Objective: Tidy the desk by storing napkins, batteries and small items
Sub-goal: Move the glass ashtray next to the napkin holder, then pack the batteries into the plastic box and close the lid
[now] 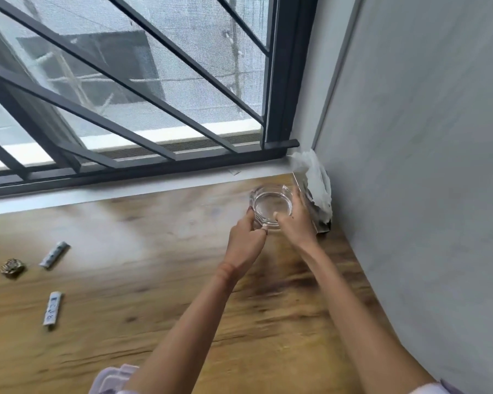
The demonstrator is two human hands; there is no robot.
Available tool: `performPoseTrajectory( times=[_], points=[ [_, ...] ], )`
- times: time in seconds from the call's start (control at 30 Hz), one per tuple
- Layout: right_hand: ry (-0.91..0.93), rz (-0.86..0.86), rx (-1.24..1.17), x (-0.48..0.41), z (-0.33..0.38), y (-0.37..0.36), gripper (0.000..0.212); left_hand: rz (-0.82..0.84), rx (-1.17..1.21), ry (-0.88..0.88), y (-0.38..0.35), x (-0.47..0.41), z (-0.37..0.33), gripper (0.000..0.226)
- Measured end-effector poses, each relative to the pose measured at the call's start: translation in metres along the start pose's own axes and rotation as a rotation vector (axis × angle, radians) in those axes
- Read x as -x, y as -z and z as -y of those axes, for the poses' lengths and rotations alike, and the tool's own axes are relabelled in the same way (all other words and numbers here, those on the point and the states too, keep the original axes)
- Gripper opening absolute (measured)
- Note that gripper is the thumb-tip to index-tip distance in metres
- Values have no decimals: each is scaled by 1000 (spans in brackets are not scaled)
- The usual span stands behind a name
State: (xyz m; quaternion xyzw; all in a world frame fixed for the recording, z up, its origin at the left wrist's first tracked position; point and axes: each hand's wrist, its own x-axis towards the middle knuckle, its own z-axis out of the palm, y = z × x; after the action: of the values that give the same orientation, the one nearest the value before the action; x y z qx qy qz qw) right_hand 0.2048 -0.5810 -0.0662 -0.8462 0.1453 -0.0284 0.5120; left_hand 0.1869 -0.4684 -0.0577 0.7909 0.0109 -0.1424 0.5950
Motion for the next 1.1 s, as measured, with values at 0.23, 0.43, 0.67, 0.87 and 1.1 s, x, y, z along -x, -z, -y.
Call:
performPoseTrajectory(
  times=[0.23, 0.43, 0.67, 0.87, 1.1],
  points=[
    [123, 29, 77, 34, 22, -9, 70, -4, -70, -15, 20, 29, -15, 62],
    [209, 52, -11, 73, 53, -34, 64, -81, -100, -75, 57, 67, -10, 59],
    [325, 102, 3, 150, 89, -87, 57, -199, -162, -132, 129, 137, 10, 54],
    [342, 120, 16, 225, 105, -143, 48, -291, -156, -91, 196, 211, 47, 51],
    [286, 249, 191, 272, 106, -207, 32, -413, -100, -26, 259, 275, 92, 48]
  ],
)
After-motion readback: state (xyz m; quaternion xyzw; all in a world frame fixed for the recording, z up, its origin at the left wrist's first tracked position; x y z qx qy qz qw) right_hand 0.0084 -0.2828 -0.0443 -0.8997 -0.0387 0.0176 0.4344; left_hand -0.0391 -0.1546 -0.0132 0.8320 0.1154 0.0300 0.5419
